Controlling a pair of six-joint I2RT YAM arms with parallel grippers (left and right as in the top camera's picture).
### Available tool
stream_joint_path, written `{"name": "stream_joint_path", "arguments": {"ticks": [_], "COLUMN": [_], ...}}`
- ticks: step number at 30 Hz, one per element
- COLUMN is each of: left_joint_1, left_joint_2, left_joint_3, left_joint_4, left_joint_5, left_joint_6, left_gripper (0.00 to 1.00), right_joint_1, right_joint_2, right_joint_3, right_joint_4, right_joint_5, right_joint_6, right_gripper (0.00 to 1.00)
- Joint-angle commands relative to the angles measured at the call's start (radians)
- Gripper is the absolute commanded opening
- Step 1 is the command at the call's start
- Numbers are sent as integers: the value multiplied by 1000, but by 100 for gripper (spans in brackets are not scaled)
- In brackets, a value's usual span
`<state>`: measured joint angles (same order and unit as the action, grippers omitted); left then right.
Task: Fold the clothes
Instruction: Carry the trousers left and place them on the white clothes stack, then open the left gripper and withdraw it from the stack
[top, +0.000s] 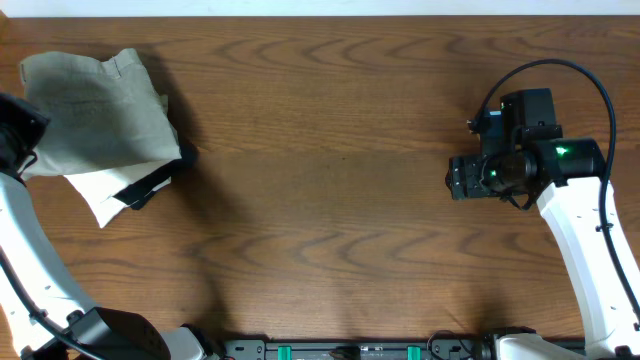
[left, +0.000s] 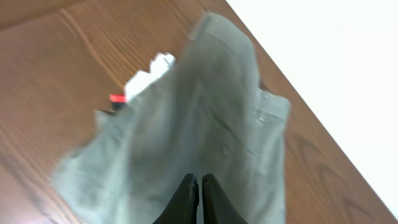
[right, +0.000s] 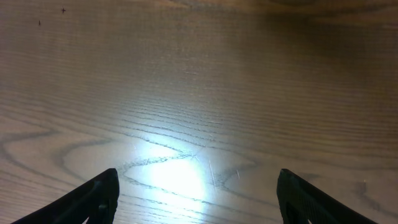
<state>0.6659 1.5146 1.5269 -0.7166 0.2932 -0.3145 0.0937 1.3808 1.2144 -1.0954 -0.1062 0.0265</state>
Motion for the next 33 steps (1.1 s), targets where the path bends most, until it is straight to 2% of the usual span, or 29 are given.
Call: {"name": "stream_joint_path", "arguments": {"ticks": [1, 7, 10, 16, 18, 19, 24, 27, 30, 33], "left_joint_1": [3, 3, 7, 18, 18, 18, 18, 18, 15, 12], "left_joint_2": [0, 55, 90, 147, 150, 150, 134, 97, 43, -25], "left_joint_3": [15, -43, -73, -105, -105, -105, -105, -97, -84, -84], "left_joint_4": [-45, -117, -122, -155, -161, -162, -161, -155, -141, -105], "left_joint_5": [58, -100, -173, -189, -189, -189, -154, -144, -123, 12], "left_joint_6": [2, -4, -51, -95, -95, -95, -94, -94, -80, -25], "left_gripper": [7, 7, 6, 10, 17, 29, 61, 68, 74, 80], "right_joint_1": [-8, -8, -8, -8, -8, -8, -8, -8, -8, -8], "right_joint_2": [-1, -1, -1, -1, -1, -1, -1, -1, -1, -1], "right_joint_3": [0, 0, 0, 0, 0, 0, 0, 0, 0, 0], "right_joint_4": [2, -1, -2, -22, -22, -21, -27, -26, -6, 32], "right_joint_5": [5, 5, 5, 5, 5, 5, -3, -6, -6, -6], "right_joint_6": [14, 14, 14, 14, 14, 14, 14, 16, 21, 22], "right_gripper": [79, 79, 79, 80, 80, 81, 92, 99, 99, 99]}}
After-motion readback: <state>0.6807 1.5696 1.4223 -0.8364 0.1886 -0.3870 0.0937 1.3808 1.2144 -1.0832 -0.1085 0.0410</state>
